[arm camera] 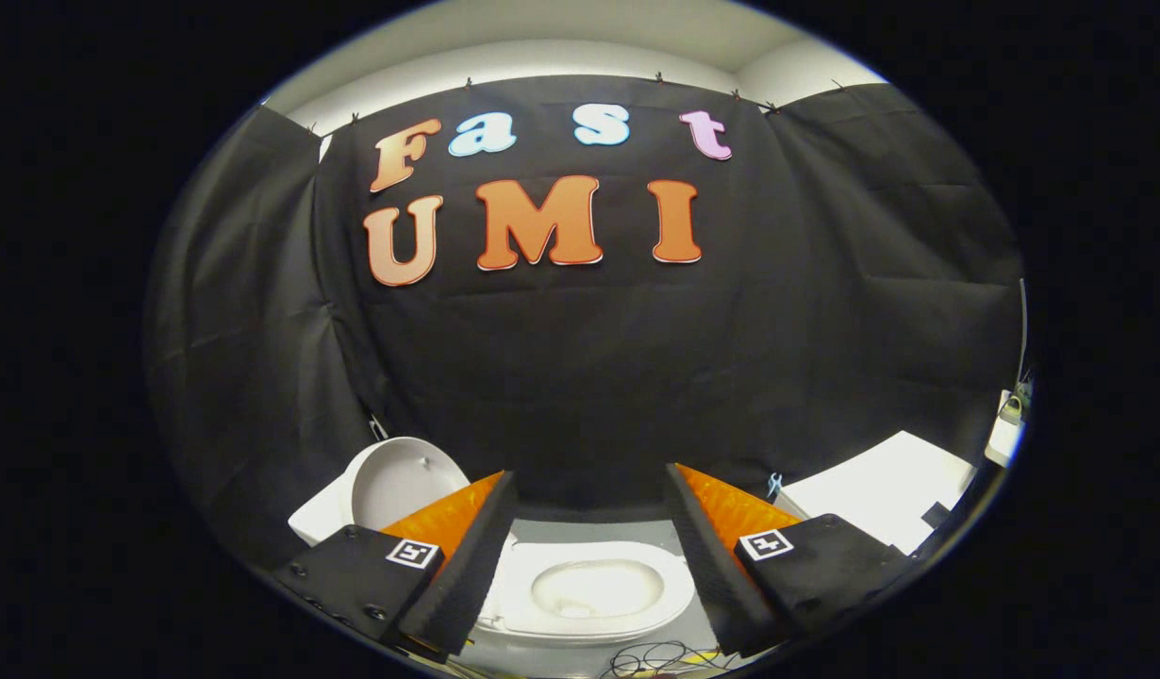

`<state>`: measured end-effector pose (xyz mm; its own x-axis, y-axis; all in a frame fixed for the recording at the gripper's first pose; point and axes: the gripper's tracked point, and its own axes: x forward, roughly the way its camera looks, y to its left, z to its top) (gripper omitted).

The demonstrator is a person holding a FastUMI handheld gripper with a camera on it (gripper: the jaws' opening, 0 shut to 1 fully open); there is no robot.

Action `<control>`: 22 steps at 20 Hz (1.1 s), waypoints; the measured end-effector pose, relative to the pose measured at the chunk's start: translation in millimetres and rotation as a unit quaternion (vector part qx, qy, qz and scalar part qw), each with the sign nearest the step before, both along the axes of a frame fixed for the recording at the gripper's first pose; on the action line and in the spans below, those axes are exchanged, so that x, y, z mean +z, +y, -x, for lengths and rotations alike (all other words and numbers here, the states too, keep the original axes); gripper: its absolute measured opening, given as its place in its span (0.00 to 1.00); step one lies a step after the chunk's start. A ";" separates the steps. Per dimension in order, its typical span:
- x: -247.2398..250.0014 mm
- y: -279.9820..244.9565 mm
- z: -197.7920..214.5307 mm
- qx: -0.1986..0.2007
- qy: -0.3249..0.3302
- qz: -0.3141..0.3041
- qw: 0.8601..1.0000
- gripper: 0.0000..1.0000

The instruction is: Open the toilet lid.

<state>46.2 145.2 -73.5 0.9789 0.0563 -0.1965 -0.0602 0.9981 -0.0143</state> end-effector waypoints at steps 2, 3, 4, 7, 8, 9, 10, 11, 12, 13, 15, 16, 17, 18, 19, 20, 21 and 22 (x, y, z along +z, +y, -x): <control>16.5 -13.6 3.6 0.000 -0.009 -0.004 1.000 1.00; 25.6 -19.4 4.6 -0.001 -0.016 -0.005 1.000 1.00; 35.2 -25.4 5.3 -0.003 -0.024 -0.004 1.000 1.00; 57.4 -45.8 7.1 -0.009 -0.040 -0.004 0.999 1.00; 63.5 -52.3 8.4 -0.012 -0.045 -0.005 0.999 1.00; 68.8 -57.4 9.7 -0.014 -0.049 -0.005 0.999 1.00; 72.9 -61.5 11.5 -0.015 -0.052 -0.004 0.999 1.00; 77.6 -64.6 12.0 -0.017 -0.056 -0.001 0.998 1.00; 81.0 -67.4 12.8 -0.017 -0.058 0.003 0.998 1.00; 82.9 -68.4 12.8 -0.018 -0.060 0.003 0.998 1.00; 86.5 -68.3 12.8 -0.016 -0.063 -0.001 0.998 1.00; 87.8 -69.0 13.6 -0.016 -0.065 -0.001 0.998 1.00; 88.3 -70.0 12.4 -0.016 -0.065 -0.001 0.998 1.00; 88.1 -70.1 12.6 -0.015 -0.065 -0.003 0.998 1.00; 87.9 -71.4 13.2 -0.015 -0.066 -0.006 0.998 1.00; 88.4 -73.2 14.2 -0.016 -0.067 -0.008 0.998 1.00; 88.8 -75.9 14.9 -0.017 -0.067 -0.009 0.998 1.00; 87.6 -77.7 16.0 -0.018 -0.066 -0.011 0.998 1.00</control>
<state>30.2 67.5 14.1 0.9976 0.0239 -0.0650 -0.0238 0.9997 0.0022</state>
